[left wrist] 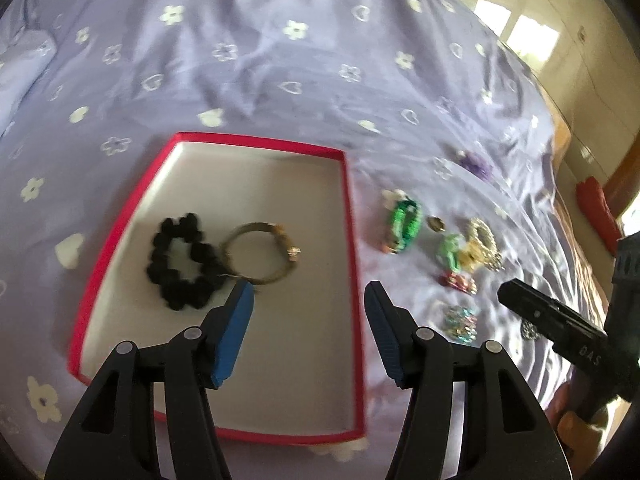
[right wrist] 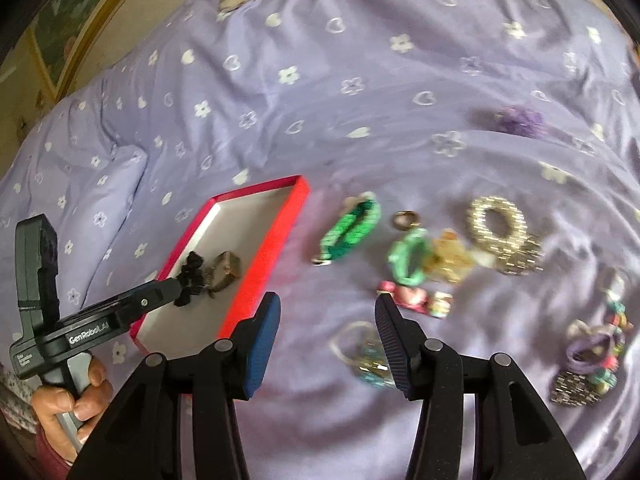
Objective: Organize jewelry
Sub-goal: 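Grasp the green braided bracelet with the left tool while the right tool grasps the yellow claw clip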
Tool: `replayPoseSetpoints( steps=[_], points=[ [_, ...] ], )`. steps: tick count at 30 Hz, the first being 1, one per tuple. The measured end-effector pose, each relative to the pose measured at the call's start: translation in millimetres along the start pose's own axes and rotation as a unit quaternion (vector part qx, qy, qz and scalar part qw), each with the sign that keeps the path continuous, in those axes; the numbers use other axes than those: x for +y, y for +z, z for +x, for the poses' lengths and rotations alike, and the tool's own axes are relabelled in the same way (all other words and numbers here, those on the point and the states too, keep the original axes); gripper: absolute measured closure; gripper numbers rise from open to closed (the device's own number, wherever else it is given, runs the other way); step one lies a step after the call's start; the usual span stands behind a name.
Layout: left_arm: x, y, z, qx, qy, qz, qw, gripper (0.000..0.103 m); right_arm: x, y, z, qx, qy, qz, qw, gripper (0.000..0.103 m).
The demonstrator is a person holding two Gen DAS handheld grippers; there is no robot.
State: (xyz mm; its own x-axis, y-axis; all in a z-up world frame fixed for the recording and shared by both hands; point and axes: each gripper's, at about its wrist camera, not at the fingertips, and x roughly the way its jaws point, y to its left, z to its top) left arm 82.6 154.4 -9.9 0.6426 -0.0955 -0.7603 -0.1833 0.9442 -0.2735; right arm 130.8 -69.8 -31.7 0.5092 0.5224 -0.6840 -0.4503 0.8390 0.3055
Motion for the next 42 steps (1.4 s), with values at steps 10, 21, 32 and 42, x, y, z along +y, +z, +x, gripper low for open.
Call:
replayPoseSetpoints(
  steps=[10, 21, 32, 42],
  points=[
    [-40, 10, 21, 0.013, -0.008, 0.052, 0.9985, 0.046, -43, -1, -10, -0.013, -0.029, 0.033, 0.999, 0.052],
    [-72, 34, 68, 0.04, -0.012, 0.099, 0.9942, 0.046, -71, 15, 23, 0.005, -0.042, 0.041, 0.998, 0.052],
    [-96, 45, 127, 0.083, -0.007, 0.127, 0.9883, 0.046, -83, 24, 59, 0.038, -0.035, 0.03, 0.998, 0.071],
    [-100, 43, 131, 0.09, -0.023, 0.139, 0.9859, 0.086, -84, 22, 50, 0.022, -0.024, 0.036, 0.999, 0.073]
  ],
)
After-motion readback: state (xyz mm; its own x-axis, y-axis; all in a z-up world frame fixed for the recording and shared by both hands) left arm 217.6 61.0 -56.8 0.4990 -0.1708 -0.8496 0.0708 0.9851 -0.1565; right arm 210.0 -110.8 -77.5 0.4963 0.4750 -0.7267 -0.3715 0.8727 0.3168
